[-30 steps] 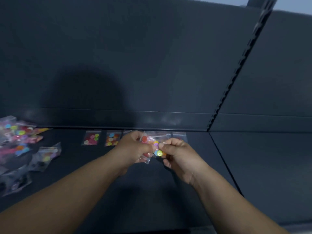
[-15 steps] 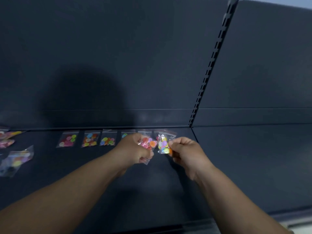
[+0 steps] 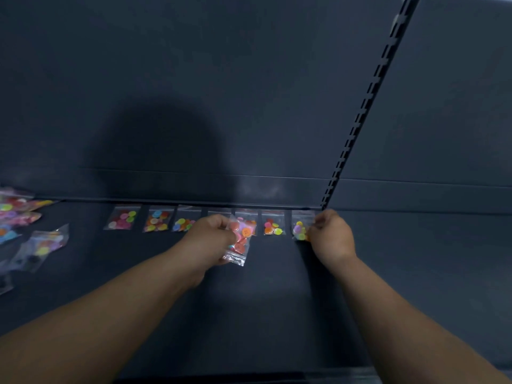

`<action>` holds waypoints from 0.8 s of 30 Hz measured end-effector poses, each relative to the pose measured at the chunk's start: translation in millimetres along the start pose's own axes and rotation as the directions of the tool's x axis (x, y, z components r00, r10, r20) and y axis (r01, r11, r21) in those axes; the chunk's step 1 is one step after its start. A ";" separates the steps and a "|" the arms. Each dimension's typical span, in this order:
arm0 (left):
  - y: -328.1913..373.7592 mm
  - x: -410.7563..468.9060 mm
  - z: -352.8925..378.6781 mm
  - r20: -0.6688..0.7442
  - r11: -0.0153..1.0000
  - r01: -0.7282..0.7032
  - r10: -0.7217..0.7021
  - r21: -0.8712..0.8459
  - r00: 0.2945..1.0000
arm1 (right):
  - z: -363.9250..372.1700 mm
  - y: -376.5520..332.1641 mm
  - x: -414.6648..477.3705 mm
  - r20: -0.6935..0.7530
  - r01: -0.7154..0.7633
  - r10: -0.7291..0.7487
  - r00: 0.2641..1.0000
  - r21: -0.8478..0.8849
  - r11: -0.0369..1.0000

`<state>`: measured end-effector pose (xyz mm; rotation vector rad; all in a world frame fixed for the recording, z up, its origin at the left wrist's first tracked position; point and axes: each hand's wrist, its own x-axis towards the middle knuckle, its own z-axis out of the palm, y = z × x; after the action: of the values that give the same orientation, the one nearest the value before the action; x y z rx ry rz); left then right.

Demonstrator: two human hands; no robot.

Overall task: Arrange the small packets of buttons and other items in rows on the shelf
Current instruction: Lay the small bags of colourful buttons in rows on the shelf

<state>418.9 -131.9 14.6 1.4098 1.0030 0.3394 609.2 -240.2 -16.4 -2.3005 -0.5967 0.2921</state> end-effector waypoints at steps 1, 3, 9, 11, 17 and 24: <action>-0.5 -0.1 -1.0 -0.006 1.000 -0.003 0.003 -0.001 1.000 | 0.1 -0.7 -1.8 -0.004 0.030 -0.030 1.000 -0.031 0.999; -2.1 0.4 -3.0 -0.018 1.000 -0.004 0.003 -0.002 1.000 | 0.9 -1.0 -6.6 -0.004 0.102 -0.104 0.995 -0.150 0.983; -5.9 3.3 -5.6 -0.025 1.000 0.008 -0.008 -0.012 1.000 | 11.8 7.8 -29.6 0.191 0.407 -0.360 0.913 -0.471 0.782; -6.5 3.8 -6.2 -0.026 1.000 0.010 -0.010 -0.015 1.000 | 14.9 12.5 -32.9 0.331 0.455 -0.324 0.886 -0.488 0.745; -7.1 2.8 -10.1 -0.041 1.000 0.001 -0.001 -0.017 0.999 | 15.1 14.3 -29.1 0.397 0.462 -0.275 0.876 -0.526 0.714; -10.3 -2.4 -15.8 -0.050 0.999 0.013 -0.016 -0.052 0.999 | 17.8 13.9 -30.2 0.385 0.464 -0.284 0.878 -0.543 0.700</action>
<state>402.2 -125.3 8.4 1.3530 1.0379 0.3887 580.9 -253.2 -37.7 -2.6889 -1.4872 0.2316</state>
